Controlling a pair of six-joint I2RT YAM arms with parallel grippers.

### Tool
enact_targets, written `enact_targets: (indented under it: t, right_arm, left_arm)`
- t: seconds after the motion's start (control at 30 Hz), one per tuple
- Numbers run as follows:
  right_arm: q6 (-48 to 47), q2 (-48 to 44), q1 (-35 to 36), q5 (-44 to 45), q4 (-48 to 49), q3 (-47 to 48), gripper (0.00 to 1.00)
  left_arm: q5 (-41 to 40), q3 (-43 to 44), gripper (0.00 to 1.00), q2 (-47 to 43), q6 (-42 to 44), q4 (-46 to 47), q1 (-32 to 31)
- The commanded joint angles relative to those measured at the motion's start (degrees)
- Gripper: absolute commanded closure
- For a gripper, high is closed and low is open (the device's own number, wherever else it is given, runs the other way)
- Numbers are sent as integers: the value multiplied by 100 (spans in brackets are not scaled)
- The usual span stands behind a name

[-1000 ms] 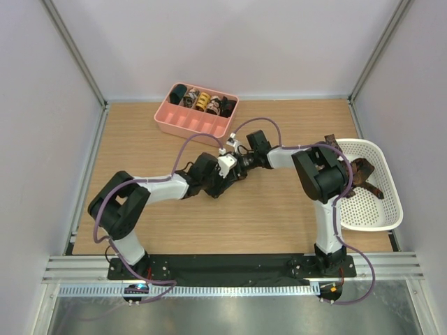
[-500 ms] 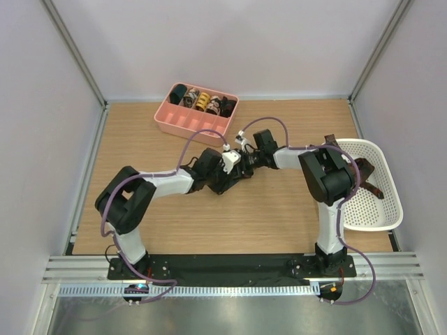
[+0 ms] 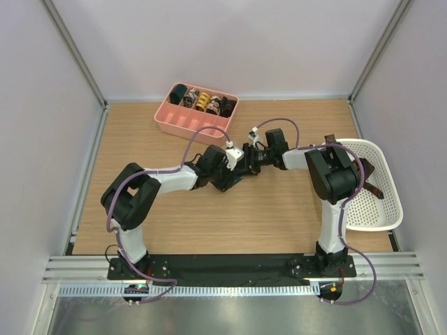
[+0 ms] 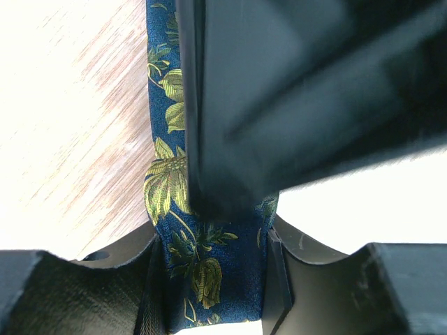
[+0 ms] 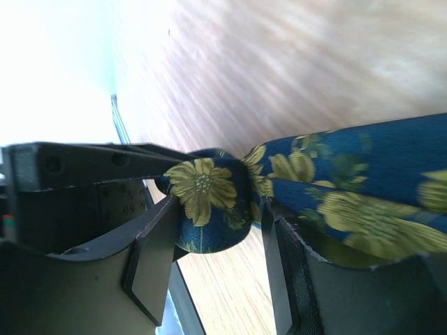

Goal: Roll the ties
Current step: Roll the tie

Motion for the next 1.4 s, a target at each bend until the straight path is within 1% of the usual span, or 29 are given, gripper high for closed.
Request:
enact_targets:
  t: [0.0,0.17,0.2,0.3,0.4,0.43,0.47,0.53,0.57,0.6,0.67,0.73,0.77,0.8,0.83,0.87,0.9,0.93,1.0,1.03,1.07,1.1,1.17,1.23,1.27,1.3,1.33,1.37]
  right_arm:
    - [337,-407,-243,218,527,10,44]
    - [416,-609,-497,324,562,-95,47]
    - [416,-766,-533,394,571,-139,48]
    - [373,-1039,-682,790,501,-367,48]
    - [311,-1504,-840,1290,395,-718,54]
    - [294,-1610,-893,1292,395,-798,55]
    - [285,-1724,-981,1483,352,-877,55]
    - [215,-2188,-1034,1730,290,-1148,55]
    - [153,-2383,-1043,1949,229,-1246,55]
    - [5,-2550,-1034,2046,176,-1430,55]
    - [-163,-3077,-1043,2179,97,-1641,57]
    - [-408,-3464,-982,2573,-130,-1965,57]
    - [-532,-3805,-929,2697,-263,-2046,57]
    - [-646,-3991,-859,3037,-412,-2151,57]
    - [-899,-4167,-624,3232,-761,-2187,57]
    - [-998,-4534,-473,3408,-878,-2231,57]
    - [-1112,-4712,-306,3601,-949,-2353,57]
    - [-1191,-4879,165,4029,-1158,-2406,56]
    - [-1490,-5405,729,4524,-1248,-2521,55]
    - [-1569,-5574,976,4987,-1274,-2652,53]
    - [-1753,-5697,1457,5140,-1257,-2723,53]
    - [-1850,-5907,1653,5237,-1214,-2863,53]
    - [-2131,-5988,2179,5693,-1099,-2952,53]
    - [-2316,-5919,2515,5852,-1073,-2926,54]
    - [-2413,-5840,2691,5958,-1046,-2891,54]
    - [-2649,-5752,3119,6080,-1046,-2777,55]
    - [-2790,-5499,3341,6203,-1072,-2689,55]
    - [-2957,-5348,3552,6570,-1116,-2593,55]
  left_arm:
    - [135,-177,71,400,-140,-990,-88]
    - [83,-107,71,461,-157,-1069,-115]
    - [39,-45,71,479,-157,-1156,-132]
    - [-119,130,71,523,-131,-1393,-202]
    - [-199,297,71,601,-192,-1622,-264]
    - [-216,359,71,637,-201,-1719,-273]
    - [-251,438,71,672,-228,-1807,-290]
    - [-523,726,71,812,-350,-2140,-334]
    - [-576,833,71,874,-386,-2272,-361]
    - [-620,930,71,1013,-438,-2517,-361]
    - [-603,1237,71,1146,-562,-2712,-370]
    - [-594,1405,71,1313,-623,-2941,-378]
    - [-612,1553,71,1357,-641,-3011,-379]
    - [-638,1624,71,1392,-641,-3160,-387]
    - [-638,1695,71,1497,-641,-3257,-396]
    - [-647,1843,71,1533,-623,-3353,-396]
    - [-656,1923,71,1594,-623,-3555,-396]
    - [-664,1993,72,1621,-623,-3652,-405]
    - [-647,2169,73,1718,-623,-3837,-414]
    - [-638,2213,72,1727,-623,-3890,-405]
    - [-595,2266,72,1779,-623,-3943,-414]
    - [-568,2397,72,1806,-606,-4091,-414]
    - [-550,2565,72,1928,-606,-4355,-414]
    - [-515,2775,72,2016,-597,-4505,-431]
    - [-506,2846,72,2060,-597,-4575,-431]
    - [-472,2925,72,2174,-588,-4733,-431]
    - [-462,3082,72,2219,-579,-4813,-431]
    - [-436,3154,72,2289,-571,-4970,-431]
